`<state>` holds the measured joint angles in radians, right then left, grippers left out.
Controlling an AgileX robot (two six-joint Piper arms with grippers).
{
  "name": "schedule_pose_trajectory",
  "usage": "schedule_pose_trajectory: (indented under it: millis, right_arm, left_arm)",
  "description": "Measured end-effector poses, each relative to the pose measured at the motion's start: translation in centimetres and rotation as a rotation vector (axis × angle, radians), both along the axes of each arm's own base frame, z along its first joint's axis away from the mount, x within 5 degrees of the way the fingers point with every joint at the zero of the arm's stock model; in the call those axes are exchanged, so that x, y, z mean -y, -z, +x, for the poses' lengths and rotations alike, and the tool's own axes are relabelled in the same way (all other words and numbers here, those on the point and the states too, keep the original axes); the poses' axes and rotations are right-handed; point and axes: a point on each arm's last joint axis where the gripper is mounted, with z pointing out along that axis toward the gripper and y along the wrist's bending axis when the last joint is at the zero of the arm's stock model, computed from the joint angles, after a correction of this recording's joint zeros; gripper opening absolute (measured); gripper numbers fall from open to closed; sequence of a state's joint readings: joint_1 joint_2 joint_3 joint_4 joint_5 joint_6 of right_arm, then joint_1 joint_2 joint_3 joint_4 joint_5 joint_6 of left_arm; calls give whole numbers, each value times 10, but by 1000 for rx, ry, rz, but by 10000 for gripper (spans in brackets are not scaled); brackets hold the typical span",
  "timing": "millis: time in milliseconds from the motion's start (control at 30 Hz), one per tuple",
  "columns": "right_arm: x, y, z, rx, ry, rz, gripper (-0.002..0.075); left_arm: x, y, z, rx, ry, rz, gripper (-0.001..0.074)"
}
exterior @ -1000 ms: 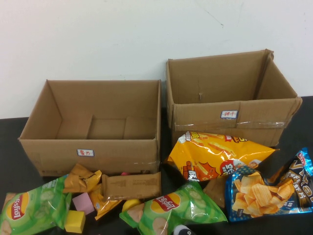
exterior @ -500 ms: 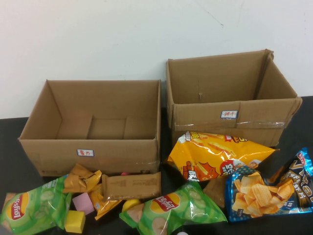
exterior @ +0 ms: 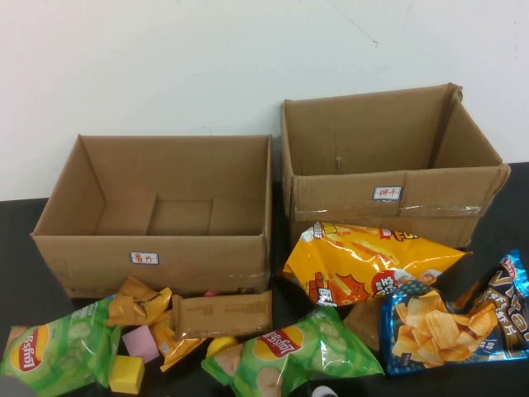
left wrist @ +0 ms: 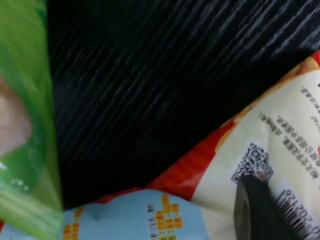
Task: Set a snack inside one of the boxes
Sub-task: Pick up the potato chip, then place the potato chip in the potato chip box
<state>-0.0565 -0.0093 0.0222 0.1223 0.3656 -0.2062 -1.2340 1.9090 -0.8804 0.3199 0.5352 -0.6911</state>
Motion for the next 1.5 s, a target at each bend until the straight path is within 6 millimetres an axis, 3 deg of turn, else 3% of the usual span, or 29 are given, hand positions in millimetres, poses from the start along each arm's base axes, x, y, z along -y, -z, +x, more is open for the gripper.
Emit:
schedule_pose_trajectory:
  millis: [133, 300, 633, 833, 967, 1100, 1200, 1333, 1500]
  right_arm:
    - [0, 0, 0, 0, 0, 0, -1]
    - [0, 0, 0, 0, 0, 0, -1]
    - [0, 0, 0, 0, 0, 0, -1]
    - [0, 0, 0, 0, 0, 0, -1]
    - [0, 0, 0, 0, 0, 0, -1]
    - [0, 0, 0, 0, 0, 0, -1]
    - [0, 0, 0, 0, 0, 0, -1]
    - [0, 0, 0, 0, 0, 0, -1]
    - [0, 0, 0, 0, 0, 0, -1]
  left_arm:
    - [-2, -21, -1, 14, -19, -53, 62]
    - [-7, -77, -5, 71, -49, -223, 34]
    - [-68, -172, 1, 359, -107, -244, 30]
    - [-111, -249, 42, 648, -187, -340, 29]
    - [-137, -278, 81, 768, -250, -361, 27]
    - [-159, -282, 127, 817, -310, -379, 27]
    - [-170, -267, 168, 795, -338, -358, 27]
    - [-170, -238, 213, 735, -272, -267, 27]
    - [-152, -203, 268, 685, -146, -154, 27]
